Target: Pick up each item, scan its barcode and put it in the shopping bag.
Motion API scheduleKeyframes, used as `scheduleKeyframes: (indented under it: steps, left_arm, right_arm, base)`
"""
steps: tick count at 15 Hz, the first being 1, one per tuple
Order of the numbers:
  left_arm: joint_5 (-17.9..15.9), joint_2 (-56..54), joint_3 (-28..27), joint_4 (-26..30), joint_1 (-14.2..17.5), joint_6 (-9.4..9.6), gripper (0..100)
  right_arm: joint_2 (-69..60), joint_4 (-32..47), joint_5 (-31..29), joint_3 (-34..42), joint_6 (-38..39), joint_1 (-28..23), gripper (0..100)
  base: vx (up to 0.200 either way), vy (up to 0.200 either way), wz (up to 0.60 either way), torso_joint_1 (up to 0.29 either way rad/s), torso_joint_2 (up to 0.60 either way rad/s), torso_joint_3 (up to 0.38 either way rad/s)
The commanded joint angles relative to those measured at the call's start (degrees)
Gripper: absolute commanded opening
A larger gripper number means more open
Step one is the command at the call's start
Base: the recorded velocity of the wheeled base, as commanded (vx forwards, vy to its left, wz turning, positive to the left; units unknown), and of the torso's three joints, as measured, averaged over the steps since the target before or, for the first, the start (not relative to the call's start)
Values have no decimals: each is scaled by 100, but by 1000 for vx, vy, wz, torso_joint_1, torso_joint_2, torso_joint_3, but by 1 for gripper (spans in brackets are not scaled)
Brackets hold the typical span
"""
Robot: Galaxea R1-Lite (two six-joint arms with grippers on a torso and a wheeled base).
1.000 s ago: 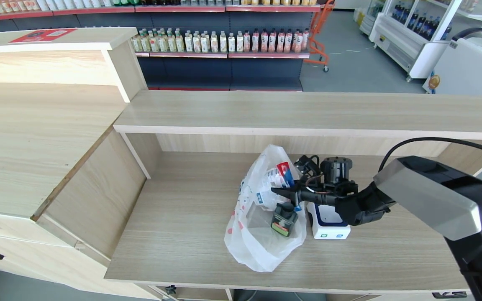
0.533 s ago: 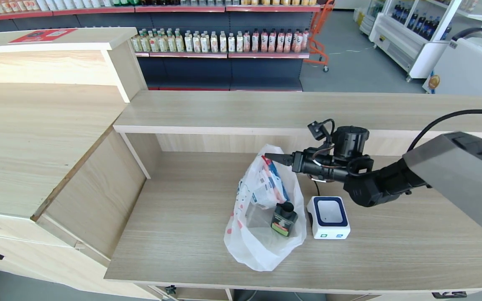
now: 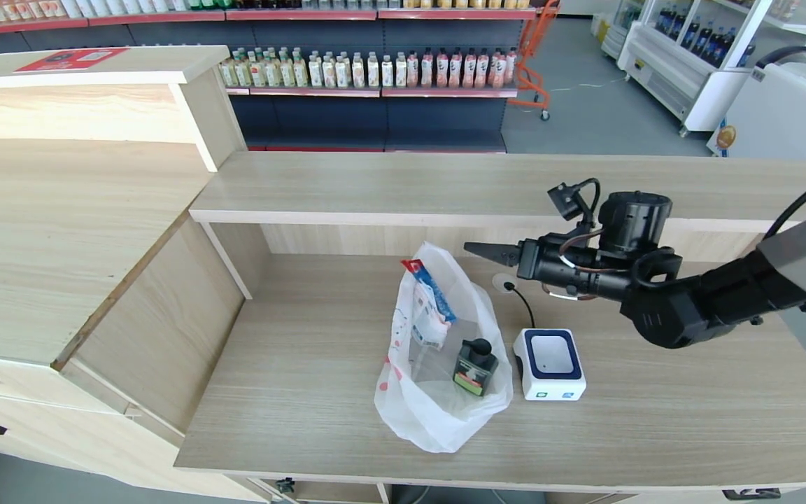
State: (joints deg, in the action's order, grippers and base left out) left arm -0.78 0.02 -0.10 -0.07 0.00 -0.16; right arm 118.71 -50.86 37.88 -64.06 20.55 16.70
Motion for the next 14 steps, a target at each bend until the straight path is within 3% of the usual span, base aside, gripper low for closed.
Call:
scheduleKeyframes:
  steps: [1, 3, 4, 5, 6, 8, 10, 12, 14]
  left_arm:
    - [-1, -2, 1, -1, 0, -2, 100]
    - [-1, -2, 1, -1, 0, -2, 100]
    - [-1, -2, 1, -1, 0, -2, 100]
    - [-1, -2, 1, -1, 0, -2, 100]
    - [-1, -2, 1, -1, 0, -2, 100]
    - [-1, -2, 1, -1, 0, -2, 100]
    - [-1, -2, 1, -1, 0, -2, 100]
    - [-1, -2, 1, -1, 0, -2, 100]
    - [-1, -2, 1, -1, 0, -2, 100]
  right_arm:
    - [-1755, 50, 53, 1678, -78, -457, 100]
    - [-2344, 226, 62, 2126, -183, -686, 100]
    - [-3583, 1491, 27, 2767, -1212, -1362, 100]
    - [-4031, 2045, -17, 3049, -1765, -1626, 100]
    - [-4840, 2766, -474, 3550, -2310, -2083, 100]
    - [-6281, 3064, -2188, 4692, -2249, -2118, 100]
    - [-7696, 3073, -3005, 5738, -1967, -2092, 100]
    - [-9041, 3152, -3111, 6406, -1932, -1899, 100]
    - [-10412, 4409, -3506, 6406, -1871, -1890, 100]
  base:
    - [0, 0, 0, 0, 0, 0]
    - [0, 0, 0, 0, 0, 0]
    - [0, 0, 0, 0, 0, 0]
    - [0, 0, 0, 0, 0, 0]
    - [0, 0, 0, 0, 0, 0]
    - [0, 0, 0, 0, 0, 0]
    - [0, 0, 0, 0, 0, 0]
    - [0, 0, 0, 0, 0, 0]
    - [0, 0, 0, 0, 0, 0]
